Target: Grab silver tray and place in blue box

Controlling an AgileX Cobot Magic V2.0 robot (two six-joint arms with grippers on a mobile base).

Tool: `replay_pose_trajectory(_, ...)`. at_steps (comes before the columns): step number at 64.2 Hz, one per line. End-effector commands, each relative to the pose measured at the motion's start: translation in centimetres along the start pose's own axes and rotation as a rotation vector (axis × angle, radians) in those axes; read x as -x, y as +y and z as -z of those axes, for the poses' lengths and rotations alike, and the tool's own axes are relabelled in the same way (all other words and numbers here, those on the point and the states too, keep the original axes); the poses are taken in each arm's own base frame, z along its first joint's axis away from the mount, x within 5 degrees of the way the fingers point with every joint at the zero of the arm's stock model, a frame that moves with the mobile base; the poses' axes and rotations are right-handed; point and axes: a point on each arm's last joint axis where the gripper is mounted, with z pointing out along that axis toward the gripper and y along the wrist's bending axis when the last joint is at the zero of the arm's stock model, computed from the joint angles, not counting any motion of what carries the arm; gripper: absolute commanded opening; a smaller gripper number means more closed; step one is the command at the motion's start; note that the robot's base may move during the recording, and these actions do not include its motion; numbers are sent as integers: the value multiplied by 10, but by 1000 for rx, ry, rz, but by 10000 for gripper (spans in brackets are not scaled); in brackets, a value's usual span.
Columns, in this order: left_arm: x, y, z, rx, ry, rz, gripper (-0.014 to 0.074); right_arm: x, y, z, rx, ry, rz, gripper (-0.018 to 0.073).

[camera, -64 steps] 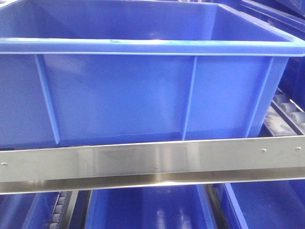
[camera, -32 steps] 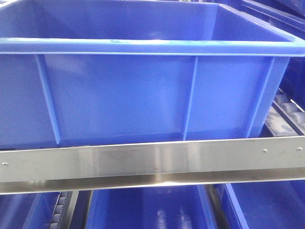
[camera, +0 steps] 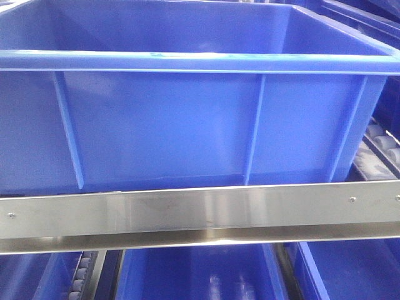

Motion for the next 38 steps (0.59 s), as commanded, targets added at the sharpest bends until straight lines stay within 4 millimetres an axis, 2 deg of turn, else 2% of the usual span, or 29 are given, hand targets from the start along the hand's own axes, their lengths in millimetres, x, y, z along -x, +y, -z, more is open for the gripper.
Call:
replay_pose_trajectory(1, 1, 2, -1, 19, -168, 3, -94, 15, 3, 2, 31, -101, 26, 53)
replay_pose_trajectory(6, -16, 5, -4, 29, -214, 2, -94, 15, 3, 2, 30, -99, 26, 53)
replay_pose_trajectory(15, -20, 5, -5, 29, -145, 3, -94, 15, 3, 2, 31, -100, 26, 53)
replay_pose_trajectory(38, -21, 5, -5, 29, -138, 3, -94, 15, 3, 2, 31, -100, 26, 53)
